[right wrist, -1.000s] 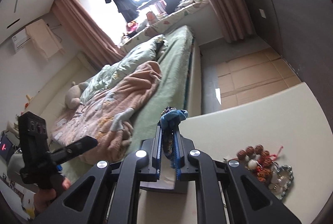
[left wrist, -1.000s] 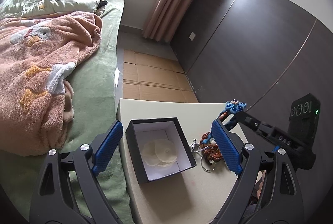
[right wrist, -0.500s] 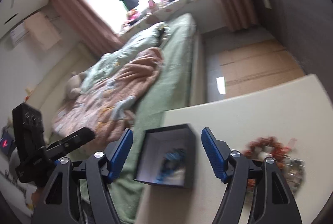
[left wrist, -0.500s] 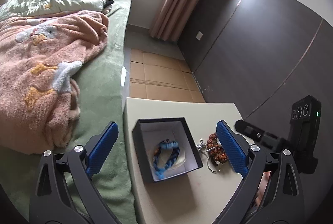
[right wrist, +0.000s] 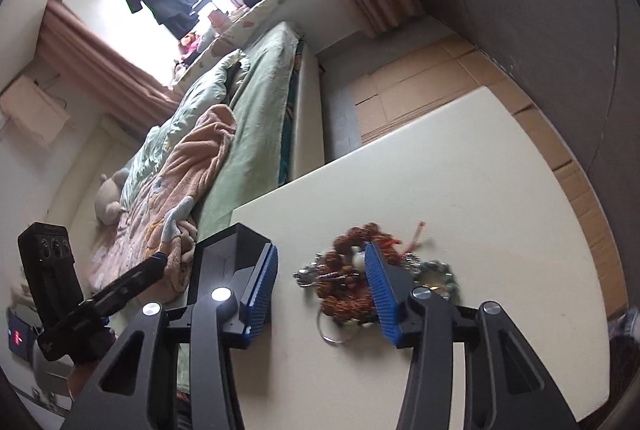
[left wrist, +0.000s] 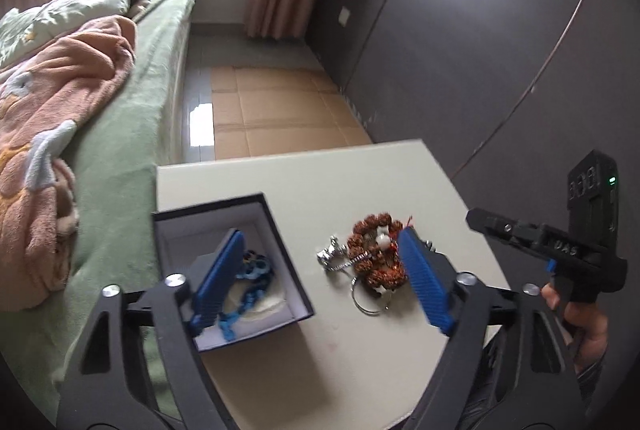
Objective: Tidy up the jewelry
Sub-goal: 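Grasp the silver charm with the left tool while the right grasps the brown bracelet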
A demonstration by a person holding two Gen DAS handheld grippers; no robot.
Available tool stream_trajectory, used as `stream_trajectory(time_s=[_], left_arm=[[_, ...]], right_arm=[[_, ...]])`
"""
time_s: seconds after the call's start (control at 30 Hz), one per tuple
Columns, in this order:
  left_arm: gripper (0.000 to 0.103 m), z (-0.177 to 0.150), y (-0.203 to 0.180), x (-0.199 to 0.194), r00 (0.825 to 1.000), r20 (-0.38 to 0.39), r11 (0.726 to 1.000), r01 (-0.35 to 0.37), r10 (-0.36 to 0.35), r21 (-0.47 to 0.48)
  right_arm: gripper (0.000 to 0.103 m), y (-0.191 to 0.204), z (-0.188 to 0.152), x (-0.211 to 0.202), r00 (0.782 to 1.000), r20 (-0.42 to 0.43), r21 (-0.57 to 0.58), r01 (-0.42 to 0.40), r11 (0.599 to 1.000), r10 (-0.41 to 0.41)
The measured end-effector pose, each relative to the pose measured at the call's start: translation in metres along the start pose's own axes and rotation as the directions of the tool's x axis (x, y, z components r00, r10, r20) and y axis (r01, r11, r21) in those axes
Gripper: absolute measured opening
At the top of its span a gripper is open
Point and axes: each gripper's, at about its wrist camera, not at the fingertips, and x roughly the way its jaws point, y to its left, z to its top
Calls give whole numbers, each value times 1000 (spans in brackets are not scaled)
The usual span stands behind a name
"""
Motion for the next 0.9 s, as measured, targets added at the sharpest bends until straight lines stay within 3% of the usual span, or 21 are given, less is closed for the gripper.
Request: stream_trajectory(time_s=[0.13, 0.37, 0.63, 0.9], left_arm=[[64, 7, -22, 20, 996, -90, 999, -24, 27, 39], [43, 13, -38, 64, 961, -257, 993, -86, 104, 82], [25, 15, -48, 115, 894, -393, 974, -168, 214, 149], [20, 10, -49, 148, 833, -459, 949, -236, 309, 210]], right_arm=[[45, -16, -3, 0, 1000, -16, 30, -9, 1000, 10], [45, -30, -4, -1, 999, -37, 75, -7, 997, 10], [45, -43, 1, -6, 999, -31, 102, -23, 995, 26], [45, -47, 2, -12, 999, -14, 110, -34, 993, 36]])
